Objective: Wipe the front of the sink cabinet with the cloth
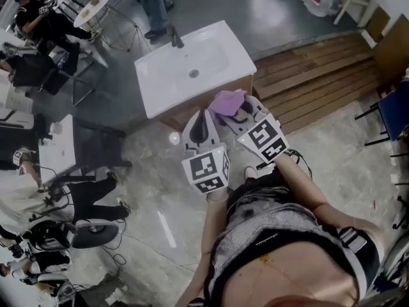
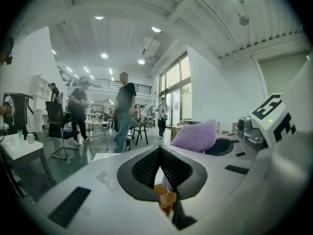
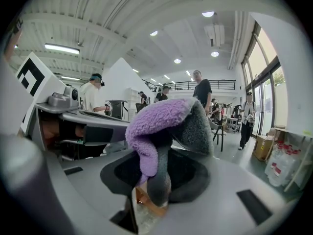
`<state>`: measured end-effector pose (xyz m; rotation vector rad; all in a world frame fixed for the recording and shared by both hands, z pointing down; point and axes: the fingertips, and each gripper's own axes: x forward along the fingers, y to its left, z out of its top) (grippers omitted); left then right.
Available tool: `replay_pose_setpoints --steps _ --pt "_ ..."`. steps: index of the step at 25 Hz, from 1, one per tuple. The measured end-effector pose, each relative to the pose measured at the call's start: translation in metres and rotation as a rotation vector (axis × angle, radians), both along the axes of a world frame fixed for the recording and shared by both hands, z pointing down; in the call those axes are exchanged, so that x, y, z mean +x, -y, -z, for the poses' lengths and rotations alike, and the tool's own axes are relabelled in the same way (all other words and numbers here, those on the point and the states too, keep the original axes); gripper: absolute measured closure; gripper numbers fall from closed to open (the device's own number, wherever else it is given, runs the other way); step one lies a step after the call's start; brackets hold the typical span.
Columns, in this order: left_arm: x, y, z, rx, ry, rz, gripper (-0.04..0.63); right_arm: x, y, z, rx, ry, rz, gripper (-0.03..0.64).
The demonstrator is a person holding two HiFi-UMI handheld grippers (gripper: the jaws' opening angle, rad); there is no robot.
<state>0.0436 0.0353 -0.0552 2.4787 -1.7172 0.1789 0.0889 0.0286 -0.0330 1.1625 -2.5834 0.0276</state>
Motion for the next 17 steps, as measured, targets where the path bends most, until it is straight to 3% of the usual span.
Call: replay_pose_setpoints --steps 17 --pt "-0.0031 0.0 -0.0079 -0.009 0.002 0.001 0.595 -0.0041 -0.0015 -0.0034 0.0 -0.006 -0.002 0.434"
